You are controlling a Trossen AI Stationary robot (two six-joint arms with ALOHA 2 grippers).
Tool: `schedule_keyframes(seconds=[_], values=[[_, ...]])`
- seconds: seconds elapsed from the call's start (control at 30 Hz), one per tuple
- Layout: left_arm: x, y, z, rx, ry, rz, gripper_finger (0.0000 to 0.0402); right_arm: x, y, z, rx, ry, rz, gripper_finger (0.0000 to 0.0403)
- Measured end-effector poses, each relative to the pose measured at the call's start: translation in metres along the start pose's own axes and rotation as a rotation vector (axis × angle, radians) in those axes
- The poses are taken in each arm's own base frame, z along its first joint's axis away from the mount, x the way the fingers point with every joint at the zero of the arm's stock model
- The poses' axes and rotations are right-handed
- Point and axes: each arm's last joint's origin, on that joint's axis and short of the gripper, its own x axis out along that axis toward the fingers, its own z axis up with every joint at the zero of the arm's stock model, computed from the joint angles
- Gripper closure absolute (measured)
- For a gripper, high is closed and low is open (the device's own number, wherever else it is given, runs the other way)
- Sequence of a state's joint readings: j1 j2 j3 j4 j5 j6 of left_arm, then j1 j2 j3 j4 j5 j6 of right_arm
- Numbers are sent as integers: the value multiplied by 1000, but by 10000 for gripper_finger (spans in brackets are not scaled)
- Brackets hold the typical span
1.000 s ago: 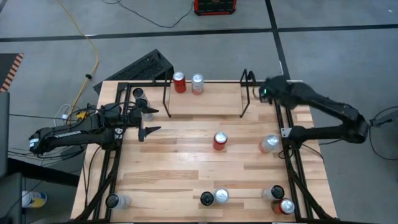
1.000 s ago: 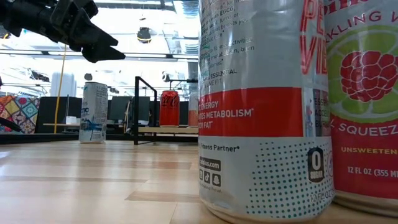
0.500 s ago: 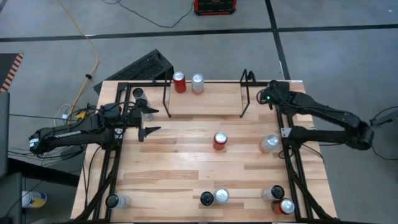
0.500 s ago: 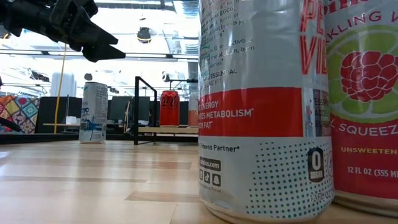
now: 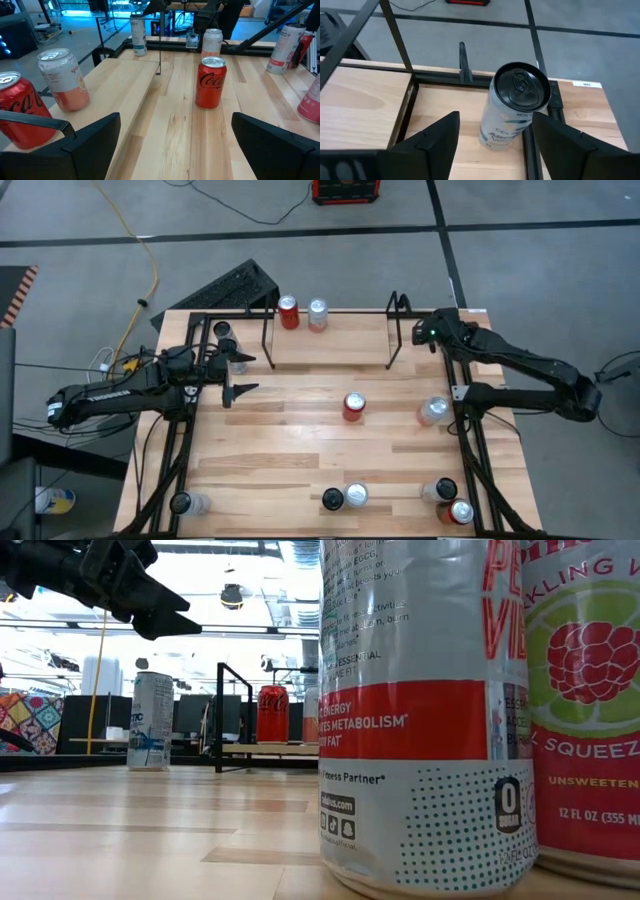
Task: Place canned beverage on shelf
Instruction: Put the top right white blue soda can on the shelf
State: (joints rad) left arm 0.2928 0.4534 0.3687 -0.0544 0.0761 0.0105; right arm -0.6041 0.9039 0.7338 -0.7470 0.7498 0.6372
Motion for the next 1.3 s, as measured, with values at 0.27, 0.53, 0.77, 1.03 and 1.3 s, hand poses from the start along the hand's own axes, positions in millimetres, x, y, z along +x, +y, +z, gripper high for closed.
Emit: schedule_keyframes(seconds=[0.27,0.53,0.77,1.03,1.3], values=[[0,0,0,8,0,1,33,0,0,0,-40,-3,2,124],[0,0,0,15,0,1,33,0,3,2,-18,4,56,124],[0,0,0,15,0,1,33,0,3,2,-2,8,61,113],[0,0,0,14,0,1,33,0,4,2,-1,17,71,25],[0,0,0,8,0,1,33,-7,7,-8,93,79,104,35]])
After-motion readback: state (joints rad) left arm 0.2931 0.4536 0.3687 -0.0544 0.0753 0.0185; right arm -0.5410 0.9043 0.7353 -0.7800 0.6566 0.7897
